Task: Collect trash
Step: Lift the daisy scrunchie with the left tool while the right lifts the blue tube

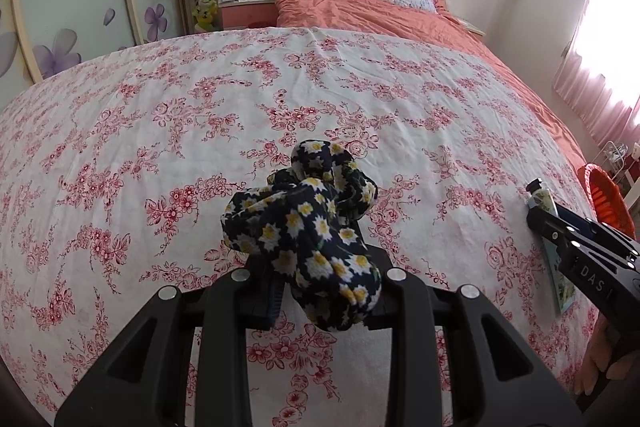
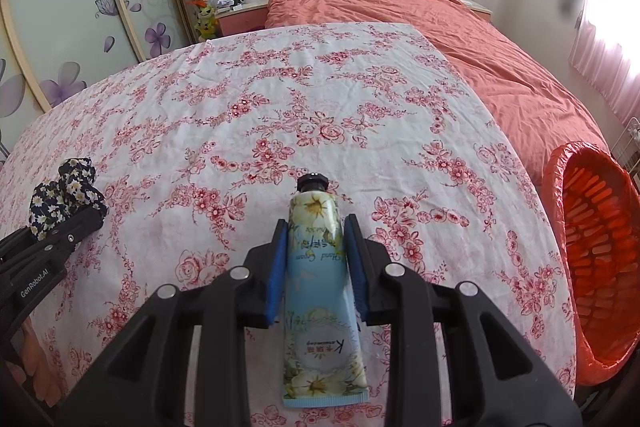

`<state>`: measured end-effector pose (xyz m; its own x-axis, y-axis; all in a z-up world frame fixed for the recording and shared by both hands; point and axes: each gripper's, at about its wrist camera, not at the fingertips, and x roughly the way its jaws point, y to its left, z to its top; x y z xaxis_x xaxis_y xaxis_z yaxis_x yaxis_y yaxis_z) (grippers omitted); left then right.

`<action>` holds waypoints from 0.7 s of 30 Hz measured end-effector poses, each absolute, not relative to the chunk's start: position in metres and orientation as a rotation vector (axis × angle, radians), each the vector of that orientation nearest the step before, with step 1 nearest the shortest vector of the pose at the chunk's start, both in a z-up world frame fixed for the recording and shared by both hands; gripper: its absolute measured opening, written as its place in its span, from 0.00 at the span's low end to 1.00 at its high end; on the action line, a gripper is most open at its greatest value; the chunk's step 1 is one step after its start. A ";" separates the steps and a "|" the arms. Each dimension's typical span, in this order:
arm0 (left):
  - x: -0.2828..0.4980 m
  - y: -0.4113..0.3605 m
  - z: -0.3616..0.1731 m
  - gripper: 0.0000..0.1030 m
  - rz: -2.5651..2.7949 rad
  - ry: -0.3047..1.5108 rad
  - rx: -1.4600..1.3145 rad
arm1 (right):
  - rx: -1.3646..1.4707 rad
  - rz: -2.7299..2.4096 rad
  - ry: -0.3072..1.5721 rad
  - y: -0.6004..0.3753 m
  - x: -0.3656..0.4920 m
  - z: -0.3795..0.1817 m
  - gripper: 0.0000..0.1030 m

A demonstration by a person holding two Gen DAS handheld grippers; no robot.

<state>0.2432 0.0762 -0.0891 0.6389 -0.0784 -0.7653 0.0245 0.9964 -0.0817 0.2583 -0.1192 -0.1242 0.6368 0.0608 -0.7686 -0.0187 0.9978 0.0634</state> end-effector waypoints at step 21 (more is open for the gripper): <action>0.243 0.076 -0.089 0.30 -0.061 0.876 -0.068 | 0.076 0.059 0.878 -0.123 0.257 -0.124 0.28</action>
<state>0.2432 0.0763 -0.0893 0.6388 -0.0816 -0.7650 0.0258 0.9961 -0.0848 0.2575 -0.1230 -0.1236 0.6374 0.0832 -0.7660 -0.0208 0.9956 0.0909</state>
